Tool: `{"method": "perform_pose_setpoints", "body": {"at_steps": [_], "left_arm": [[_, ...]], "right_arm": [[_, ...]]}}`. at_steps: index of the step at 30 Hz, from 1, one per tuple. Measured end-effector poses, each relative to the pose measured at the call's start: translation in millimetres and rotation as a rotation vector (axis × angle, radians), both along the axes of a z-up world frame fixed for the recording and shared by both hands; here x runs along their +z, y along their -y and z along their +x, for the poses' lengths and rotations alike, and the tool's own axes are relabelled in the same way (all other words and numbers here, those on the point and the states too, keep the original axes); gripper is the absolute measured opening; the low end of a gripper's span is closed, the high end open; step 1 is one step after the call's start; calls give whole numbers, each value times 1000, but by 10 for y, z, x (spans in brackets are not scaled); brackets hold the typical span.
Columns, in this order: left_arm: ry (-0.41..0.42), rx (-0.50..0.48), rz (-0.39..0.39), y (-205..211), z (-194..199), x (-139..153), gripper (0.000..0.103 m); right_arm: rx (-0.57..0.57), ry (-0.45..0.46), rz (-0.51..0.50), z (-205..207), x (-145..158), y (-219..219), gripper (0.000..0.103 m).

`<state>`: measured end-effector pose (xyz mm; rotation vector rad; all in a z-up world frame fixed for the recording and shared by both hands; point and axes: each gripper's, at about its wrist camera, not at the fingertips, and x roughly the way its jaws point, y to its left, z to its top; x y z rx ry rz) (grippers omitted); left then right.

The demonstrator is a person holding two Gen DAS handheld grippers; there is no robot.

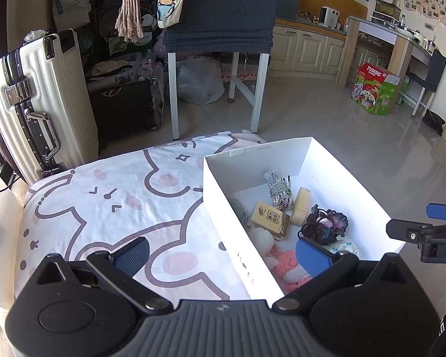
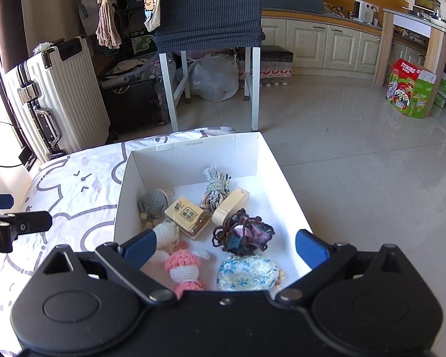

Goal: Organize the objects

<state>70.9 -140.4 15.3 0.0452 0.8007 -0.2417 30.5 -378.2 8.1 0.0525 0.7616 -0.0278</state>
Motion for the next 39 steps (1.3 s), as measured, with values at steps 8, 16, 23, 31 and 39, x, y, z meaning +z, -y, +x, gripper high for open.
{"method": "perform_pose_setpoints", "body": {"at_steps": [8,16,23,31,39], "left_arm": [[-3,-7,2,14,-11,-26,103],[-10,-8,1,18,-16,-41,103],[-11,-9,2,17,-16,-42,103],[-12,-10,2,16,-8,-42,103],[-13,-11,2,18,-5,-44,103]], "right_arm": [[0,-1,0,-2,-7,-8,101],[3,-7,0,1,-29,-40,101],[4,-10,0,-1,-36,-46,101],[4,-12,2,9,-41,-23,101],[5,-13,2,10,-45,-20,101]]}}
